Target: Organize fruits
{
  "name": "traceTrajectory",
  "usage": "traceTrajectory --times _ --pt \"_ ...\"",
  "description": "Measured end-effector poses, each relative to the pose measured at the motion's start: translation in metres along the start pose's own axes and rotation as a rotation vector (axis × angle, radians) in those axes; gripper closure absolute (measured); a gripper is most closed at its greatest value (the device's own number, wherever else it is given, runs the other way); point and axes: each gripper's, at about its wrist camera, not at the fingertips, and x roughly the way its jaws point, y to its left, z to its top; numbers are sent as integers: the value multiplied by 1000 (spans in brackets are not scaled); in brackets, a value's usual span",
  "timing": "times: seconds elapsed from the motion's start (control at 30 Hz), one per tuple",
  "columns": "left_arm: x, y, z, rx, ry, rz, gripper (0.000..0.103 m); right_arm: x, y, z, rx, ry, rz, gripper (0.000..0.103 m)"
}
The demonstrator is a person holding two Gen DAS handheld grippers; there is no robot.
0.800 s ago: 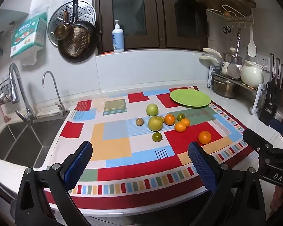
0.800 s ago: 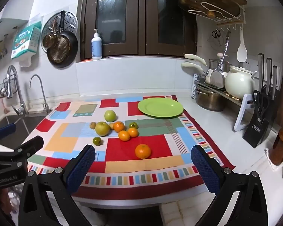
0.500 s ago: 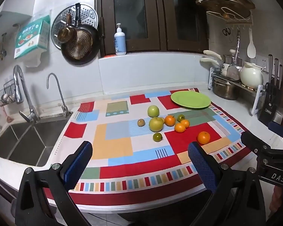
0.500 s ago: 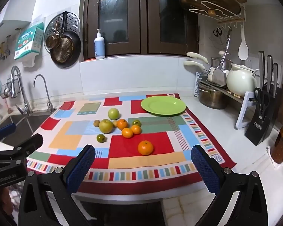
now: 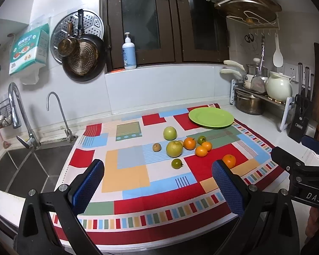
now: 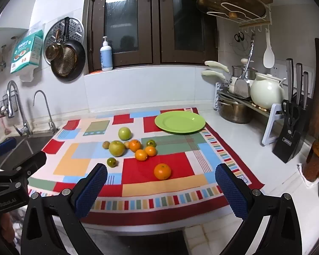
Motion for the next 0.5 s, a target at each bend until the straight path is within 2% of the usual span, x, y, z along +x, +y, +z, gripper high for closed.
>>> traceTrajectory --times 0.5 --pt "10 15 8 6 -13 -60 0 3 13 9 19 -17 -31 1"
